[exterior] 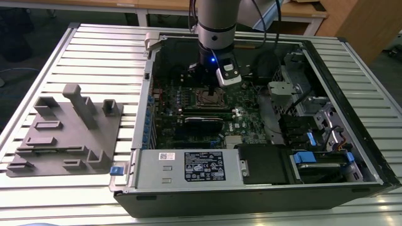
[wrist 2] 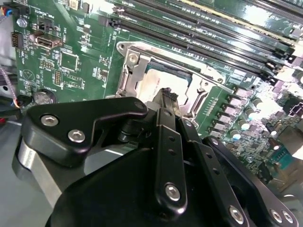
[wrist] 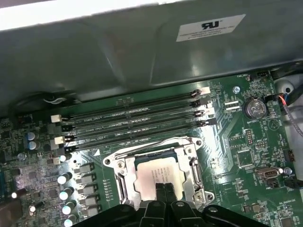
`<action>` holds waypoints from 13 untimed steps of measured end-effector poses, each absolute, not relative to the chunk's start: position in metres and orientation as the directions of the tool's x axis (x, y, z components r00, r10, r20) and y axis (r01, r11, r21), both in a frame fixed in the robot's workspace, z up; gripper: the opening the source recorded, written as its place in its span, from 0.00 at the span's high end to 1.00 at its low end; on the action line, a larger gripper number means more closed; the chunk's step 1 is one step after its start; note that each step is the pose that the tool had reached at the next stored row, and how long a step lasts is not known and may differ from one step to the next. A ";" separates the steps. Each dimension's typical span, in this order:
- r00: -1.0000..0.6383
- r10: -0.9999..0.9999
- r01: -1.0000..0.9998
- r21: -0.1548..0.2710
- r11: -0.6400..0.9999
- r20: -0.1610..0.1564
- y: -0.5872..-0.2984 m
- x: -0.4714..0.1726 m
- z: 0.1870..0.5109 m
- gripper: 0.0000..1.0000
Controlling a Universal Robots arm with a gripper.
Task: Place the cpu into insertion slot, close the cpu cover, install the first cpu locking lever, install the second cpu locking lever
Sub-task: 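Install the first cpu locking lever, then install the second cpu locking lever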
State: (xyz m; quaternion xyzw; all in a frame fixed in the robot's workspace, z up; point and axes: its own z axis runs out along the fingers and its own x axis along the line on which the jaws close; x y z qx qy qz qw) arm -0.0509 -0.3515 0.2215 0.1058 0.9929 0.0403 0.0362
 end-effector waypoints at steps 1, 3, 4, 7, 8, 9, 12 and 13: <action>-0.975 0.213 0.207 0.087 0.974 -0.063 -0.351 -0.051 0.222 0.89; -0.975 0.213 0.207 0.088 0.974 -0.062 -0.351 -0.051 0.225 0.89; -0.975 0.213 0.207 0.087 0.974 -0.062 -0.351 -0.051 0.227 0.89; -0.975 0.213 0.207 0.088 0.974 -0.062 -0.351 -0.051 0.231 0.89; -0.975 0.213 0.207 0.088 0.974 -0.062 -0.351 -0.051 0.231 0.89; -0.975 0.213 0.207 0.088 0.974 -0.062 -0.351 -0.051 0.231 0.89; -0.975 0.213 0.207 0.087 0.974 -0.062 -0.351 -0.051 0.235 0.89; -0.975 0.213 0.207 0.087 0.974 -0.062 -0.351 -0.051 0.238 0.89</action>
